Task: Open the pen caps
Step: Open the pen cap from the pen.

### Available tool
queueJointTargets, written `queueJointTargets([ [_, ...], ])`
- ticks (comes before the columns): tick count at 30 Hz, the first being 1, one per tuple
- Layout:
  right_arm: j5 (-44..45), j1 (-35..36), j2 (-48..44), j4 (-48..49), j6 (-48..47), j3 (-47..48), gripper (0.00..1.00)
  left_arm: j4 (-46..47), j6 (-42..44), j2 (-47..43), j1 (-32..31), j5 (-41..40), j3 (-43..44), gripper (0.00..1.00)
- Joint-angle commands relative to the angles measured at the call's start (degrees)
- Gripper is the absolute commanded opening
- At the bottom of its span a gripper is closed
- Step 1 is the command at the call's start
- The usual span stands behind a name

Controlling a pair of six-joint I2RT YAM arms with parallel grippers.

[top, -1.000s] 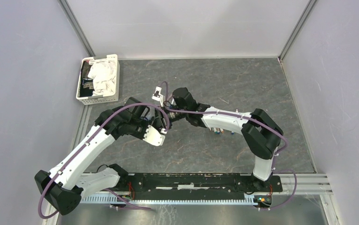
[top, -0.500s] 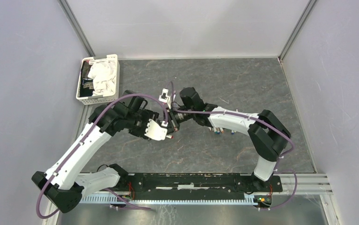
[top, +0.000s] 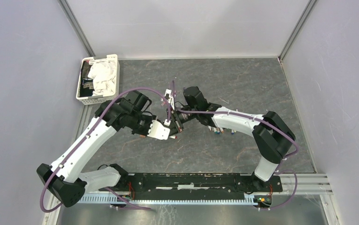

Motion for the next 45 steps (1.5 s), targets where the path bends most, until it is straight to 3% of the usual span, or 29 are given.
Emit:
queueJointTargets([
  [1,-1.23,0.08,-0.37,1.8,-1.08,2.31,0.0,-1.31,-0.01,-0.19,-0.08,0.77,0.84,0.24],
  [4,-0.84,0.22,-0.09,3.88,0.46,1.81,0.01,-1.39,0.09,-0.11,-0.16,1.04,0.5,0.17],
  [7,-0.26,1.12,0.72,7.9,3.87,1.61,0.25,-1.44,0.03,0.32,-0.26,0.95,0.73,0.03],
  [9,-0.42,2.01,1.5,9.87,5.32,2.06,0.33,-1.48,-0.06,0.66,-0.28,0.61,1.07,0.02],
  [12,-0.5,2.9,2.53,13.31,8.21,1.99,0.36,-1.41,-0.44,0.82,-0.3,0.37,1.36,0.02],
  [15,-0.75,3.09,2.94,14.9,9.6,1.37,0.29,-1.4,-0.55,0.6,-0.26,0.17,1.16,0.02],
  [21,-1.0,2.49,1.08,10.46,5.22,-1.92,0.0,-1.57,0.45,0.21,-0.26,-2.23,0.65,0.02],
  [27,2.03,-0.15,-5.2,-0.33,-5.31,-11.2,0.0,-2.11,6.58,1.03,2.86,-11.48,-2.23,0.02],
  [35,8.11,-2.07,-13.06,-8.48,-13.1,-21.87,0.0,0.4,11.95,5.21,12.85,-9.34,1.69,0.02],
  [39,20.2,-7.25,-17.67,-12.51,-13.98,-21.27,0.0,10.52,3.25,6.15,13.1,-6.2,-2.53,0.02],
  [45,47.82,-17.6,-23.25,-17.46,-12.89,-20.44,0.0,23.23,-13.77,15.05,13.2,-6.48,-8.15,0.02],
])
